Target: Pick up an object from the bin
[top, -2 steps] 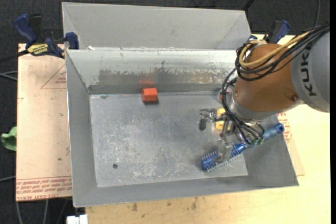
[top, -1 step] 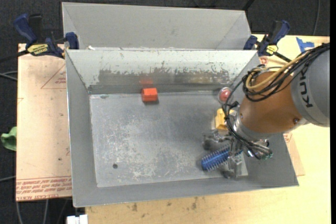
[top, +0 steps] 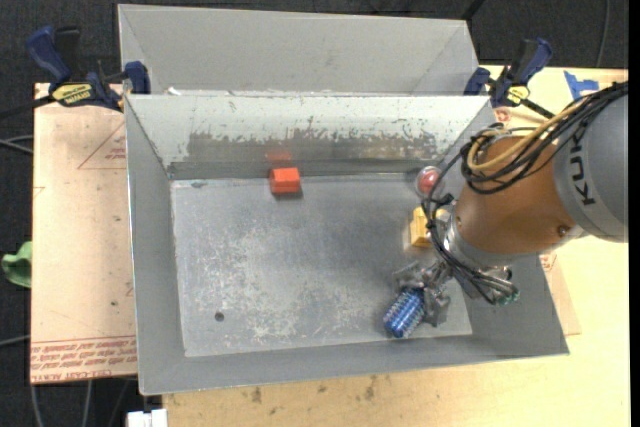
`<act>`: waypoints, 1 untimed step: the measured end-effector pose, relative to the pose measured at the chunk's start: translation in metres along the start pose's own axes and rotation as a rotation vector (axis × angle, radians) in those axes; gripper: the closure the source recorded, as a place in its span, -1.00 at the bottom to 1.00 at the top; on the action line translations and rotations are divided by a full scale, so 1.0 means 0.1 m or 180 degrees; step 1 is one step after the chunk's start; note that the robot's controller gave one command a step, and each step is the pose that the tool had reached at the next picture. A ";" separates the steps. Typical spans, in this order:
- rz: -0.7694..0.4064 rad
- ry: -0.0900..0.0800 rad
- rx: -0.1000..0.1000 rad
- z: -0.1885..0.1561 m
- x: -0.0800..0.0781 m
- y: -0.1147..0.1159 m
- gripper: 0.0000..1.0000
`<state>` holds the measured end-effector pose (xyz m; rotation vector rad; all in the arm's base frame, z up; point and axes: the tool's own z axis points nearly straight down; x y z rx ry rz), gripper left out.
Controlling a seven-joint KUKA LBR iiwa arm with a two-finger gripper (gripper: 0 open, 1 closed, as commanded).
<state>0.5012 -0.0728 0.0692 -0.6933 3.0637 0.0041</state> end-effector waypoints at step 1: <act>-0.0469 -0.0019 0.0021 -1.44 0.10 0.06 1.00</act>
Offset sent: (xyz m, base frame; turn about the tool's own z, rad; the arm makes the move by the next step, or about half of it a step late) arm -0.0130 0.0004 0.1407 -0.1494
